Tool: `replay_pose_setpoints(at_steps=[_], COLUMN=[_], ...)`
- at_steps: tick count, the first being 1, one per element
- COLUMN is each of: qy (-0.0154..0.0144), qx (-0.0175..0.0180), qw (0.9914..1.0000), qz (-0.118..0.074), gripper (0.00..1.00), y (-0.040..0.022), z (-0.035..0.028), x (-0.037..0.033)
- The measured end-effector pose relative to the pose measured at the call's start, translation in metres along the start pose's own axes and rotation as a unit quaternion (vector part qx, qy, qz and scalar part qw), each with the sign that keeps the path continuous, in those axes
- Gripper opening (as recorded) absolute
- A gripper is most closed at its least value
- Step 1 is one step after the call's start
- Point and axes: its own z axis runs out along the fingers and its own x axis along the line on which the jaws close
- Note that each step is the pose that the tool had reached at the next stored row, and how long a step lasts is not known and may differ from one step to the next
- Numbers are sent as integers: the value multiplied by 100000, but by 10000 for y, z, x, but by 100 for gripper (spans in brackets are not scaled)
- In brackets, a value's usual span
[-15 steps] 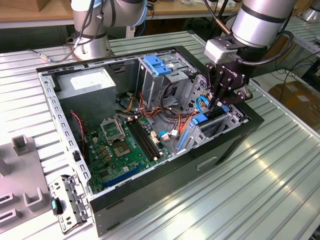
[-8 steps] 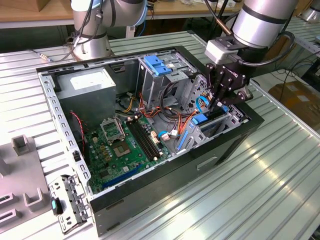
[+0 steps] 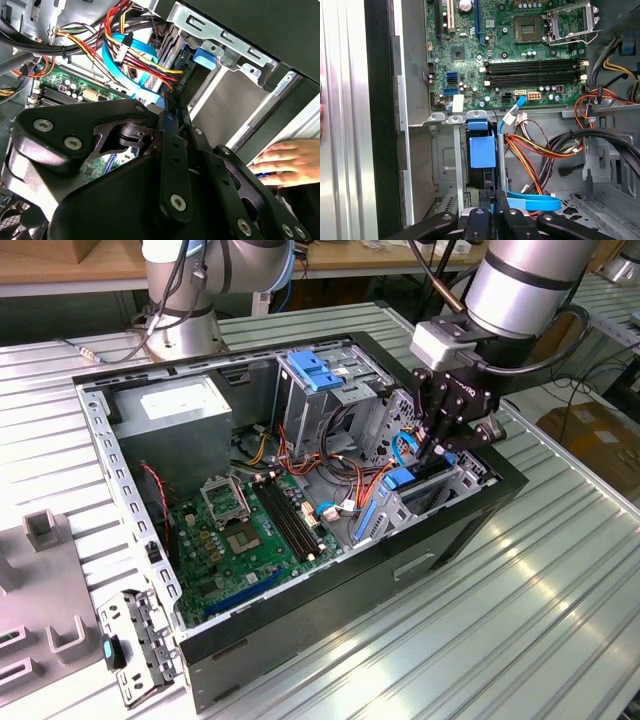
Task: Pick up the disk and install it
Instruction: 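Insert the second disk wire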
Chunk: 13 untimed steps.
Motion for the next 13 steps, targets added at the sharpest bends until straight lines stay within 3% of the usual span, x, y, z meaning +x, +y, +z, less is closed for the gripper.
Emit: replay_pose_setpoints(at_steps=[4,10,11,13], qy=[-21,-83,-145,-653], qx=[-1,-3,-8,-41], qw=[100000,100000,100000,99998], qz=[6,4,10,3], gripper=[16,16,16,16], y=[-1,-23,-23,-24], z=[12,-44,-45,-41], x=[-1,0,0,0])
